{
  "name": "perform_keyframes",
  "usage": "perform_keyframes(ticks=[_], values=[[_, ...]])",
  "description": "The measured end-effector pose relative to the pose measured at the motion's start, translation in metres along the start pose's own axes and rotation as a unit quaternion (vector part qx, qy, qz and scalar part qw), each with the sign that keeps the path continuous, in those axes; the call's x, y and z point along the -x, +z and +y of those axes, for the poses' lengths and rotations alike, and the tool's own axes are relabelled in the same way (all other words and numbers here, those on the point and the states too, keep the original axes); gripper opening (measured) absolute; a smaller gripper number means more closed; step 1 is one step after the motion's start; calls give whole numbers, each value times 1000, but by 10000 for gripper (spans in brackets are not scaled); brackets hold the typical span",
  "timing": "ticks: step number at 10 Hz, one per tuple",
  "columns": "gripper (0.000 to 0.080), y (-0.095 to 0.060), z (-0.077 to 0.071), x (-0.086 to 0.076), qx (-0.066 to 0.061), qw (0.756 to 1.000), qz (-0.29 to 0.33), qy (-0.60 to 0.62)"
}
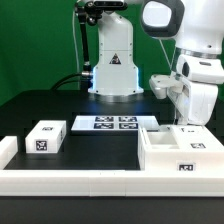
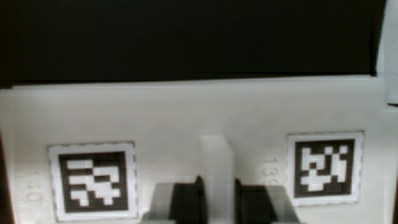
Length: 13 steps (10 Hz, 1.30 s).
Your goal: Assemble cabinet
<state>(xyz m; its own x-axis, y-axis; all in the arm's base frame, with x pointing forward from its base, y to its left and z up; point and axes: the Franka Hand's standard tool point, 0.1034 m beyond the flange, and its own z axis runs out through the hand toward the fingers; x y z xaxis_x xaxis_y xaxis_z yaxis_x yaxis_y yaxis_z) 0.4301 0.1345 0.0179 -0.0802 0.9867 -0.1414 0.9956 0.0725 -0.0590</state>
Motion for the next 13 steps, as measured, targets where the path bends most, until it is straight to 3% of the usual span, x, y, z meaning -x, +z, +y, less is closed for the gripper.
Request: perform_keyframes(ticks=[4, 6, 9, 10, 11, 13], values=[[61, -25, -18, 32, -4, 1000, -25, 5], [61, -38, -18, 45, -5, 999, -34, 13], [61, -34, -20, 43, -10, 999, -32, 13], [61, -36, -18, 51, -37, 998, -41, 28], [61, -43, -11, 57, -54, 997, -49, 40], [61, -43, -7, 60, -64, 995, -56, 43]])
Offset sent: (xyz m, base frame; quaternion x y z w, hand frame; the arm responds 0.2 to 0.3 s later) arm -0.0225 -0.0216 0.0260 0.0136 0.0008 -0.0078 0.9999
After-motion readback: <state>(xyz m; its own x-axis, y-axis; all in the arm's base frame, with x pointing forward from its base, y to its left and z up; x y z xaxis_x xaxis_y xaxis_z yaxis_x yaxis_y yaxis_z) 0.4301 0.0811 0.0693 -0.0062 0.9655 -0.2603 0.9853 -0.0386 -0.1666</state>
